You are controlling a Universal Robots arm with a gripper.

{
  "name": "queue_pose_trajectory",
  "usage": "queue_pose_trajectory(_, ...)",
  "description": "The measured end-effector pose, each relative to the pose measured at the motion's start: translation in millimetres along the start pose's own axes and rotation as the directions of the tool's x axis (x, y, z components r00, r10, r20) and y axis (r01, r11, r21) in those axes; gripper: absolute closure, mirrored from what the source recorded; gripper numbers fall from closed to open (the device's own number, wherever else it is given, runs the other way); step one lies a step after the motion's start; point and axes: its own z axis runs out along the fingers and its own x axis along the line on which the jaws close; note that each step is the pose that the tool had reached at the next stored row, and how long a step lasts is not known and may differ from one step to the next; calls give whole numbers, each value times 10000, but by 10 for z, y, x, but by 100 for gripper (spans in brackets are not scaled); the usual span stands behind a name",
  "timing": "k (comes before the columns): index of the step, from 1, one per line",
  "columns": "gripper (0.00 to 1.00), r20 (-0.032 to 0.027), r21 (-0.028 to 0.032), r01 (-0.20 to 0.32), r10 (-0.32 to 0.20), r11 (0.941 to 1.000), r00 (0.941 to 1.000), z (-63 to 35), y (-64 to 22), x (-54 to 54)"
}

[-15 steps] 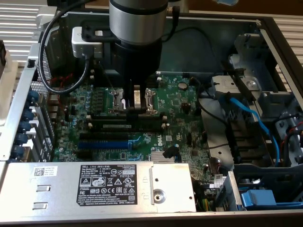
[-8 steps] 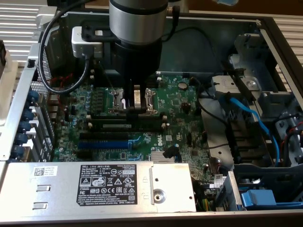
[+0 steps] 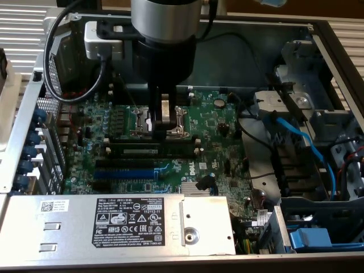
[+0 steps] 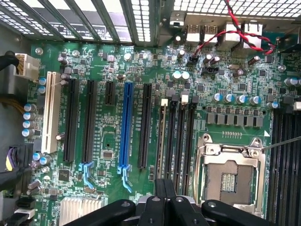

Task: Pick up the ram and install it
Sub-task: 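Press down the ram until it locks into place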

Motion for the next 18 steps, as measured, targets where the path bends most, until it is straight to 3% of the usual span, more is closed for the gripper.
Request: queue_pose_trajectory(18,90,0,0,-23,23,10000,10000,-14,0,0)
